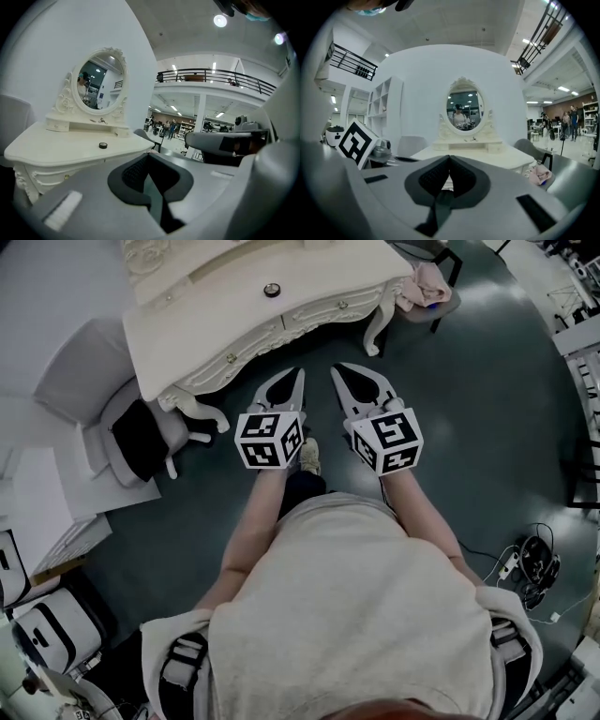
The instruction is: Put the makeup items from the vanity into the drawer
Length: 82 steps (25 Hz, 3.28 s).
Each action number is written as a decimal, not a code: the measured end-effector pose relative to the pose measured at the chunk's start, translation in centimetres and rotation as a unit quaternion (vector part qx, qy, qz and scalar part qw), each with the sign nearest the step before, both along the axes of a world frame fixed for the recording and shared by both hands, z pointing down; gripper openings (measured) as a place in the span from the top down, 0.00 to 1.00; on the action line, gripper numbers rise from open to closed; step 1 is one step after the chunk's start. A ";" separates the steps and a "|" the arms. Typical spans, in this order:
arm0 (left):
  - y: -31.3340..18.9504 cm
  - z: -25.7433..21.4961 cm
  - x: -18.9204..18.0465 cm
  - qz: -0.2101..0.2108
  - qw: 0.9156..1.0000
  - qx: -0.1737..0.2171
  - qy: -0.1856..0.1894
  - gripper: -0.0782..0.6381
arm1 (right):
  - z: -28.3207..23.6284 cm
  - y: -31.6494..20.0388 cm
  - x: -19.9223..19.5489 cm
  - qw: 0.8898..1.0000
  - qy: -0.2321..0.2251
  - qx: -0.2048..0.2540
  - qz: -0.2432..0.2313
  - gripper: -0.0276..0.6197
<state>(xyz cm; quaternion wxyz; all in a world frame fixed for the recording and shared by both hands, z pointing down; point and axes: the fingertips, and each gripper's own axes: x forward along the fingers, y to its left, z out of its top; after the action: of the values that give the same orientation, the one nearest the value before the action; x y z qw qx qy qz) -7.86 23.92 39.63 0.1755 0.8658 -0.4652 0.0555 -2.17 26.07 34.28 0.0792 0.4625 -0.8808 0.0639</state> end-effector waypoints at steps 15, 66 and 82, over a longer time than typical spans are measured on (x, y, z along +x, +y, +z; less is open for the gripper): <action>-14.0 0.6 -3.0 0.039 0.999 -0.003 -0.012 0.88 | 1.1 -14.0 -3.1 0.999 -0.015 -0.023 0.030 0.95; -39.0 6.0 -3.9 -0.134 0.986 -0.076 -0.065 0.88 | 8.9 -42.2 1.0 0.981 0.014 -0.116 -0.153 0.95; -35.0 10.6 -6.1 -0.099 0.978 -0.168 -0.067 0.71 | 11.3 -41.5 -2.4 0.974 0.039 -0.146 -0.167 0.95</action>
<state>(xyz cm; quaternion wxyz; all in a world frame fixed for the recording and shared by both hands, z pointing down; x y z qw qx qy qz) -14.00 -11.08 50.27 0.2921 0.7678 -0.5434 0.1728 -4.58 -15.40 45.61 0.1896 0.2941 -0.9230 0.1599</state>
